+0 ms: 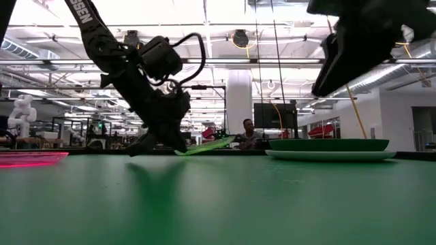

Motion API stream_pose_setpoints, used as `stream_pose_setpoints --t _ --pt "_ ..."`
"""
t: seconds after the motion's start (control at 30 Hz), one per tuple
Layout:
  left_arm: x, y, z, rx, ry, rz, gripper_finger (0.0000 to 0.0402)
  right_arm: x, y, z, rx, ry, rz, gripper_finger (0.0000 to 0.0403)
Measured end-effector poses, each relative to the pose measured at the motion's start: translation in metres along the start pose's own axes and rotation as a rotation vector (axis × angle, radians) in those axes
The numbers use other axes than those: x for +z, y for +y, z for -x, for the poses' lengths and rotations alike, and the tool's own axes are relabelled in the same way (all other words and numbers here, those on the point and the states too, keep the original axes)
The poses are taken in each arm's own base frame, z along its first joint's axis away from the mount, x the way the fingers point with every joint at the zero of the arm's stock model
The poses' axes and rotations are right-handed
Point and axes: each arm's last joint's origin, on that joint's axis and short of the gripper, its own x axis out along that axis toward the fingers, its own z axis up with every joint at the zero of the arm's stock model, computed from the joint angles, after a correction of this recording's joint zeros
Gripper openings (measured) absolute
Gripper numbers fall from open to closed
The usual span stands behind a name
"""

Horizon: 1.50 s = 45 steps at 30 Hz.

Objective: Stack plastic plates
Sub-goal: Stack the green transparent plate on the orange transparent plate

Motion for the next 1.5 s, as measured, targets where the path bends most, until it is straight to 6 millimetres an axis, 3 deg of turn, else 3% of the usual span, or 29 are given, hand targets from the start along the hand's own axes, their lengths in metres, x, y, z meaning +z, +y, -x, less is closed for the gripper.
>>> stream_pose_setpoints --t 0.17,0.33,0.5,0.7,0.83,1.17,1.5 --pt "0.023 0.006 0.006 0.021 -0.058 -0.014 0.0002 0.004 0.005 0.030 -0.021 -0.035 -0.033 0.0134" --pt "0.047 0.022 0.014 0.000 -0.089 -0.050 0.0002 -0.011 0.008 0.058 -0.035 -0.037 -0.068 0.0134" --pt "0.074 0.051 0.027 -0.014 -0.171 -0.076 0.0001 -0.027 0.010 0.081 -0.040 -0.062 -0.112 0.0134" --pt "0.104 0.084 0.034 -0.006 -0.241 -0.146 0.0001 -0.038 -0.002 0.111 -0.156 -0.303 -0.108 0.0134" --pt "0.124 0.099 0.017 -0.053 -0.224 -0.184 0.0001 -0.041 -0.006 0.120 -0.163 -0.374 -0.124 0.0134" --pt "0.171 0.124 -0.042 -0.183 -0.154 -0.241 0.0001 -0.044 -0.001 0.116 -0.174 -0.353 -0.091 0.0134" --pt "0.193 0.131 -0.083 -0.234 -0.114 -0.265 0.0001 -0.054 0.000 0.128 -0.127 -0.369 -0.062 0.0134"
